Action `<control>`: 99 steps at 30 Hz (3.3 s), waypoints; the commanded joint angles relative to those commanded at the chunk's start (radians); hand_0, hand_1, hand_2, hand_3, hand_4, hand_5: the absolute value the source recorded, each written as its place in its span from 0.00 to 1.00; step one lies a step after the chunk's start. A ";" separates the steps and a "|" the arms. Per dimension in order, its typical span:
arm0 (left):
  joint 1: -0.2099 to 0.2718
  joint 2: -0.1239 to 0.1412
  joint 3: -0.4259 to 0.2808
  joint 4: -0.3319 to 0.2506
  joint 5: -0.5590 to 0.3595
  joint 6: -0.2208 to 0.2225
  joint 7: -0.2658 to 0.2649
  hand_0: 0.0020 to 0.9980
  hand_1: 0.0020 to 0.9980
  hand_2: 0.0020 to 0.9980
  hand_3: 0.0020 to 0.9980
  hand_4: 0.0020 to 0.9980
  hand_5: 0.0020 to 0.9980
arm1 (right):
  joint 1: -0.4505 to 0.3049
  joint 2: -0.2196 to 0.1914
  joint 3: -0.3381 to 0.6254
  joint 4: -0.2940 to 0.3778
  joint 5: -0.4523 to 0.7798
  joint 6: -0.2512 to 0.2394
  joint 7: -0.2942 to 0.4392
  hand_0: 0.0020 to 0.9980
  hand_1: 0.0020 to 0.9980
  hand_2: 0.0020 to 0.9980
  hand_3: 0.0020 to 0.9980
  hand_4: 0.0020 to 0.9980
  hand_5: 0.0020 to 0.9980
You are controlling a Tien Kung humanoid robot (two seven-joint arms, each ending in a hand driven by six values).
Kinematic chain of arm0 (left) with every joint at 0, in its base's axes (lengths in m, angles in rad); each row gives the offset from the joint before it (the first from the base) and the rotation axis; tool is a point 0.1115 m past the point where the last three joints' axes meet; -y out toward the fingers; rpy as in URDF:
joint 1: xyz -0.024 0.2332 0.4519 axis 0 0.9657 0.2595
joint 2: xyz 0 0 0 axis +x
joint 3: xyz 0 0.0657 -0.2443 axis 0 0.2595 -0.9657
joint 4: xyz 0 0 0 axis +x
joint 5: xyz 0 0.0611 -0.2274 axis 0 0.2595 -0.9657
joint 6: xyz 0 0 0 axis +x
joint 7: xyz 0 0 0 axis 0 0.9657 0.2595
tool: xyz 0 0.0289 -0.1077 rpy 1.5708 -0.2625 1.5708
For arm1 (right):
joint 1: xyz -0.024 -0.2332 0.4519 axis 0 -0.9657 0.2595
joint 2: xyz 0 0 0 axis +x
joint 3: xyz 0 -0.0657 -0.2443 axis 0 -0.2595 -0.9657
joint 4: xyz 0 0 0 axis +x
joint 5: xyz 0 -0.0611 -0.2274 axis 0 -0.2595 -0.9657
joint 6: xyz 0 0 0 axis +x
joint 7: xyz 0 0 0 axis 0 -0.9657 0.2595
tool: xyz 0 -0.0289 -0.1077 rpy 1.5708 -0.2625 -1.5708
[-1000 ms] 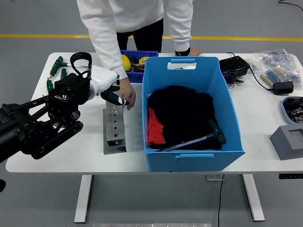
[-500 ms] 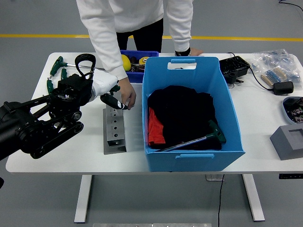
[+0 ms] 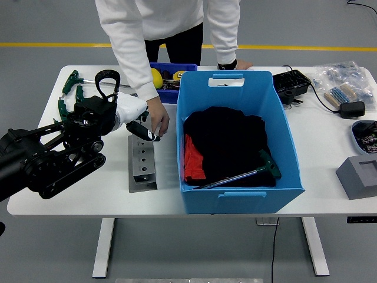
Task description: Lift tool from toolbox,place it in box,lift tool from toolbox,place it in box
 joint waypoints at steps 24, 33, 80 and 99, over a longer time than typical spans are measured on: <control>-0.055 -0.022 0.055 0.056 0.008 -0.009 -0.018 0.71 0.54 0.47 0.49 0.98 0.83 | 0.006 -0.004 0.010 0.000 -0.009 0.002 0.000 0.70 0.66 0.74 0.60 0.86 0.77; -0.061 -0.030 0.060 0.082 -0.052 -0.003 -0.025 0.70 0.51 0.43 0.48 0.98 0.83 | 0.008 -0.005 0.010 0.000 -0.011 0.002 0.000 0.70 0.66 0.74 0.61 0.86 0.77; -0.064 -0.027 0.079 0.179 0.014 0.357 -0.253 0.17 0.00 0.03 0.07 0.84 0.27 | 0.012 -0.004 0.011 0.000 -0.010 -0.001 0.002 0.70 0.67 0.74 0.61 0.86 0.77; -0.048 -0.003 0.037 0.139 0.021 0.479 -0.331 0.12 0.00 0.00 0.04 0.82 0.32 | 0.001 0.001 0.025 0.000 -0.025 -0.005 -0.003 0.70 0.66 0.74 0.60 0.86 0.77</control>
